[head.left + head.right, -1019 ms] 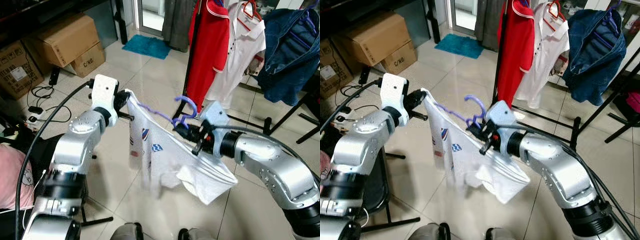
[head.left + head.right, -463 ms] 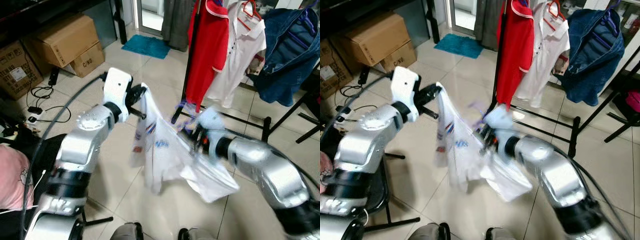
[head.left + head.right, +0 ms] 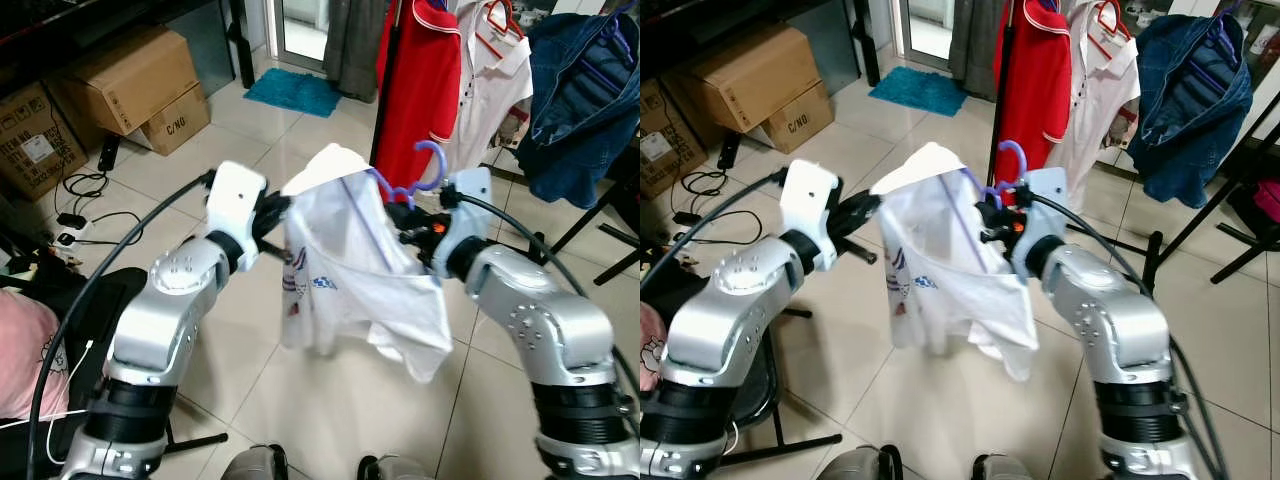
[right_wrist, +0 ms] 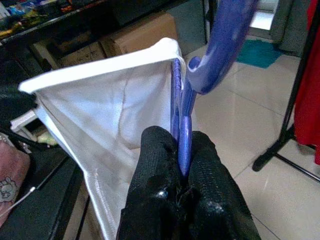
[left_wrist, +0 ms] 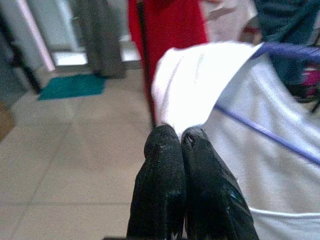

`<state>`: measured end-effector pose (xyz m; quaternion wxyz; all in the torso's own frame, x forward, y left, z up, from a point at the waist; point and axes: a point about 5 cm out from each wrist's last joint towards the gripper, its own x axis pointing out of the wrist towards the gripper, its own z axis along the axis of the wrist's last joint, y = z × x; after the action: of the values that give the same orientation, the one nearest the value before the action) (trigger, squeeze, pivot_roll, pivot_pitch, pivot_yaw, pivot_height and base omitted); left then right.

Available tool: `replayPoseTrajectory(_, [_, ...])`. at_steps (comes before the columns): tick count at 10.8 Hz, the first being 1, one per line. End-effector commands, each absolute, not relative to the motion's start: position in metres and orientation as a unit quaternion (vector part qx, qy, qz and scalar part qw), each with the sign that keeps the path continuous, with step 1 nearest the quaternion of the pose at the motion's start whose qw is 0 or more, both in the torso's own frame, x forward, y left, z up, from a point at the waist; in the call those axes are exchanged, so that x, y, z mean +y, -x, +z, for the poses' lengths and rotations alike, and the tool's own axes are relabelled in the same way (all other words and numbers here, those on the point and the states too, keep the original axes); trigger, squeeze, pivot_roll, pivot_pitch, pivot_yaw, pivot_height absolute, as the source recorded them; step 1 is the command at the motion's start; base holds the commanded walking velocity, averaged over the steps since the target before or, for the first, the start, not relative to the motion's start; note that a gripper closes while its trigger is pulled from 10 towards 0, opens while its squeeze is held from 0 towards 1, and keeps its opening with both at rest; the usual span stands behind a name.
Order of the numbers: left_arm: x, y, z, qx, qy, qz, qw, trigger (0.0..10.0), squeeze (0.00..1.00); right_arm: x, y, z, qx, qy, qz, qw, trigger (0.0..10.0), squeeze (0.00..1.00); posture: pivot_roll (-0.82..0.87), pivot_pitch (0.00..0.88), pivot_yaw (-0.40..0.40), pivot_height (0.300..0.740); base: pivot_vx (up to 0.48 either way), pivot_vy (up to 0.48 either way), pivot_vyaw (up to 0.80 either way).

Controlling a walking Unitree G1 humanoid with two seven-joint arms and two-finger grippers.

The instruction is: Hang hanger

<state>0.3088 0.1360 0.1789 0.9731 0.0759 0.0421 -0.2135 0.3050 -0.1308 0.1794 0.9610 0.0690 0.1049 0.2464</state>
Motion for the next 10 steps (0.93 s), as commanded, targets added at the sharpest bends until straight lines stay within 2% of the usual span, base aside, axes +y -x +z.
replayPoseTrajectory(1, [0.145,-0.311,0.177,0.046,-0.085,-0.183,0.978,0.0,0.0,-0.132,-0.305,0.183,0.102,-0.065,0.248,0.961,10.0,0.0,-0.13,0.116,0.026,0.74,0.0,0.0,0.0])
replayPoseTrajectory(2, [0.146,-0.311,0.178,0.041,-0.096,-0.186,0.977,10.0,0.0,-0.13,-0.303,0.182,0.106,-0.06,0.256,0.959,10.0,0.0,-0.12,0.114,0.024,0.74,0.0,0.0,0.0])
replayPoseTrajectory(3, [0.139,-0.308,0.18,0.034,-0.079,-0.221,0.971,10.0,0.0,-0.13,-0.303,0.182,0.106,-0.061,0.258,0.958,10.0,0.0,-0.12,0.113,0.023,0.74,0.0,0.0,0.0])
replayPoseTrajectory(4, [0.129,-0.302,0.183,0.03,-0.049,-0.27,0.961,10.0,1.0,-0.13,-0.303,0.182,0.107,-0.062,0.259,0.958,10.0,0.0,-0.12,0.111,0.023,0.74,0.0,0.0,0.0])
replayPoseTrajectory(7, [0.124,-0.292,0.175,0.045,-0.051,-0.311,0.948,10.0,1.0,-0.136,-0.3,0.178,0.119,-0.063,0.264,0.955,10.0,0.0,-0.13,0.106,0.026,0.74,0.0,0.0,0.0])
replayPoseTrajectory(9, [0.142,-0.294,0.169,0.057,-0.094,-0.259,0.96,10.0,1.0,-0.139,-0.298,0.176,0.121,-0.063,0.262,0.955,10.0,0.0,-0.13,0.097,0.029,0.74,0.0,0.0,0.0])
replayPoseTrajectory(10, [0.152,-0.29,0.17,0.047,-0.086,-0.233,0.967,10.0,0.36,-0.144,-0.297,0.172,0.124,-0.059,0.235,0.962,10.0,0.0,-0.12,0.091,0.031,0.74,0.0,0.0,0.0])
